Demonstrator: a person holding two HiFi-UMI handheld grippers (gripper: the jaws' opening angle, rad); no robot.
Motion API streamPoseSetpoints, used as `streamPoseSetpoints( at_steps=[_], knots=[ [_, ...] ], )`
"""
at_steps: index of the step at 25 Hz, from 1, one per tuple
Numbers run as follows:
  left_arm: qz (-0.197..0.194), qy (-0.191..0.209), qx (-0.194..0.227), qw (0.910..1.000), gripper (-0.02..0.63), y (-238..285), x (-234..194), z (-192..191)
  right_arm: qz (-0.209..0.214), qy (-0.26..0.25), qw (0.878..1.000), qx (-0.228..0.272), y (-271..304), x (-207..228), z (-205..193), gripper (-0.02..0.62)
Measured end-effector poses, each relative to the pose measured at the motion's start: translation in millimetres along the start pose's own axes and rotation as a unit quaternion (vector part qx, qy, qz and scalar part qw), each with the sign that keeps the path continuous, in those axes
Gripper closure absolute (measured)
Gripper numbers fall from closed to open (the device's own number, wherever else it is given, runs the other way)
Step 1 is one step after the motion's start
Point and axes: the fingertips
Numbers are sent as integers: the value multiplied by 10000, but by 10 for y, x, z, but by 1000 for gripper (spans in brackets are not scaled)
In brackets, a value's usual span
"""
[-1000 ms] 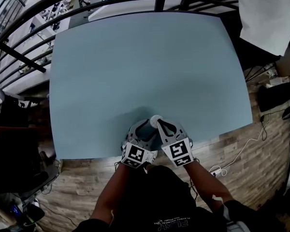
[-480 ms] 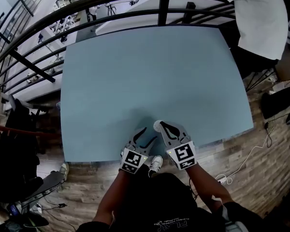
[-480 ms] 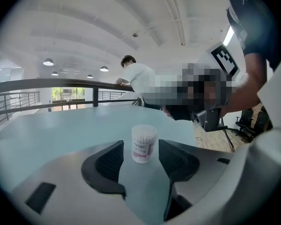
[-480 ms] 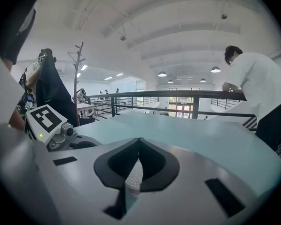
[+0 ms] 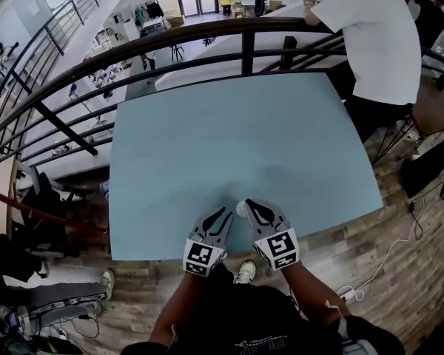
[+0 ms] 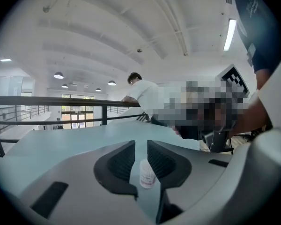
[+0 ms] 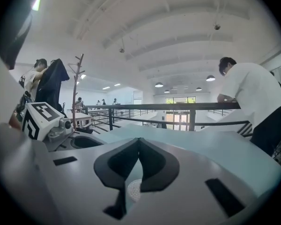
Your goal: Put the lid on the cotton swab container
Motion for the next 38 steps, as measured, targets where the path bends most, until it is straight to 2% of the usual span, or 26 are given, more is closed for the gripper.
streamPoseSetpoints(
  at_steps=[3, 6, 11, 18, 26, 38],
  knots=[
    [114, 45, 84, 9999, 567, -69, 46, 132, -21, 72, 9999, 89, -116, 5, 86, 577],
    [117, 134, 191, 9997, 594, -79, 41, 302, -32, 105, 9998, 185, -168, 17, 173, 577],
    [60, 160, 358, 9992, 595, -74, 112, 567, -31, 175, 9994, 287, -262, 14, 267, 577],
    [126, 250, 496, 9984, 594, -211, 234, 706, -189, 46, 9984, 522, -465, 11, 374, 578],
    [219, 185, 603, 9978, 594, -353, 208, 699, -227, 45, 9976, 647, -581, -34, 427, 578],
    [239, 98, 517, 9983, 594, -416, 198, 597, -178, 74, 9984, 528, -622, -75, 303, 577]
  ],
)
Point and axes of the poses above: the fingertips, and each gripper's own axes: y forward along the fingers, x to its right, z out of its top, and after that the axes turned 11 degrees about -z, right-handed
